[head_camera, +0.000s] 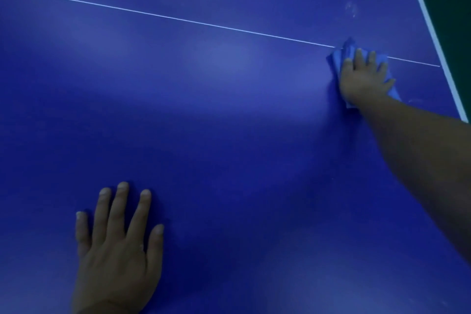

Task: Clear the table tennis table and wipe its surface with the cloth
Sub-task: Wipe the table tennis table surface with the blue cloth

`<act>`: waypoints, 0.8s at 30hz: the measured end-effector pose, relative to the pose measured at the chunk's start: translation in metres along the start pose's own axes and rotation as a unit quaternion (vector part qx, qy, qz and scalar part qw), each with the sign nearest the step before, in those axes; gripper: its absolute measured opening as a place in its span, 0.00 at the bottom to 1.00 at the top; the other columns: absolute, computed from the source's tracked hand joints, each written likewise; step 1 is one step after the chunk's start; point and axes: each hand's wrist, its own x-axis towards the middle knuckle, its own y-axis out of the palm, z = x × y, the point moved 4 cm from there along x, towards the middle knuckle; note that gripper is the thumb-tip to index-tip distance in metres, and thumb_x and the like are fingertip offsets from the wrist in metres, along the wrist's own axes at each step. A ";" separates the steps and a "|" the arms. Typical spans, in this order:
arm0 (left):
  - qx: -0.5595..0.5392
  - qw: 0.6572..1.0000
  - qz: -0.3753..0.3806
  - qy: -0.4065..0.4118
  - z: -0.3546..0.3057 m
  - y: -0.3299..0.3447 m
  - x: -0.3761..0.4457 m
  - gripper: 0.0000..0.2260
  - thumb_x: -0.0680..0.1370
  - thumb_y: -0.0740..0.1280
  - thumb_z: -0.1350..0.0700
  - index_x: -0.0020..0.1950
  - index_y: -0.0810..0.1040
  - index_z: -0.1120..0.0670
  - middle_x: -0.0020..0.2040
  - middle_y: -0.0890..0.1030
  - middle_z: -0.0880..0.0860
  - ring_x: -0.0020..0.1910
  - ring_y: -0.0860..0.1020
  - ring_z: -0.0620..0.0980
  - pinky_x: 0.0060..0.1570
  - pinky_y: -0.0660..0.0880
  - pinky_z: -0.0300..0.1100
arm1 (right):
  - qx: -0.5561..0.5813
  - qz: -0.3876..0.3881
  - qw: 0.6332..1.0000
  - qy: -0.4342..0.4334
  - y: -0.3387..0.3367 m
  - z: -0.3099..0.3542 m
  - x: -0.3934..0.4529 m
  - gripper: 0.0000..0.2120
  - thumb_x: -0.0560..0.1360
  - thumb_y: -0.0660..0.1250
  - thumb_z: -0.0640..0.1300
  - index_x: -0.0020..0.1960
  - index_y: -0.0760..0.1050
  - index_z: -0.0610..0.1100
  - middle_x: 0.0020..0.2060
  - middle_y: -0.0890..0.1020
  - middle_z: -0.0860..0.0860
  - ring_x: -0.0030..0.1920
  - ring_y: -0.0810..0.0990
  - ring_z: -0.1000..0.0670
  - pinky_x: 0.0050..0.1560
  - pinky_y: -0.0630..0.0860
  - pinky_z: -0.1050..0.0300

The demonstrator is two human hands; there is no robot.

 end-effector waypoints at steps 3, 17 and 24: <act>0.014 1.000 0.011 -0.004 0.000 0.000 -0.001 0.28 0.80 0.51 0.42 0.77 0.64 0.52 0.79 0.59 0.55 0.80 0.51 0.56 0.76 0.41 0.56 | -0.018 0.009 0.997 -0.080 0.005 0.004 -0.027 0.27 0.83 0.44 0.59 0.81 0.49 0.56 0.81 0.49 0.53 0.80 0.47 0.41 0.75 0.47 0.31; -0.008 1.000 0.003 0.000 -0.002 -0.005 -0.002 0.27 0.81 0.50 0.42 0.77 0.65 0.53 0.79 0.59 0.57 0.80 0.51 0.58 0.76 0.39 0.54 | -0.081 0.004 0.944 -0.321 0.020 0.009 -0.118 0.33 0.78 0.40 0.63 0.80 0.56 0.53 0.80 0.58 0.49 0.78 0.56 0.39 0.72 0.55 0.30; -0.023 1.000 0.005 -0.001 -0.003 -0.006 -0.002 0.28 0.81 0.48 0.42 0.78 0.64 0.53 0.80 0.58 0.57 0.80 0.49 0.56 0.76 0.36 0.52 | -0.107 -0.011 0.853 -0.510 0.043 0.011 -0.260 0.27 0.82 0.49 0.58 0.78 0.59 0.51 0.78 0.62 0.45 0.77 0.59 0.34 0.69 0.57 0.25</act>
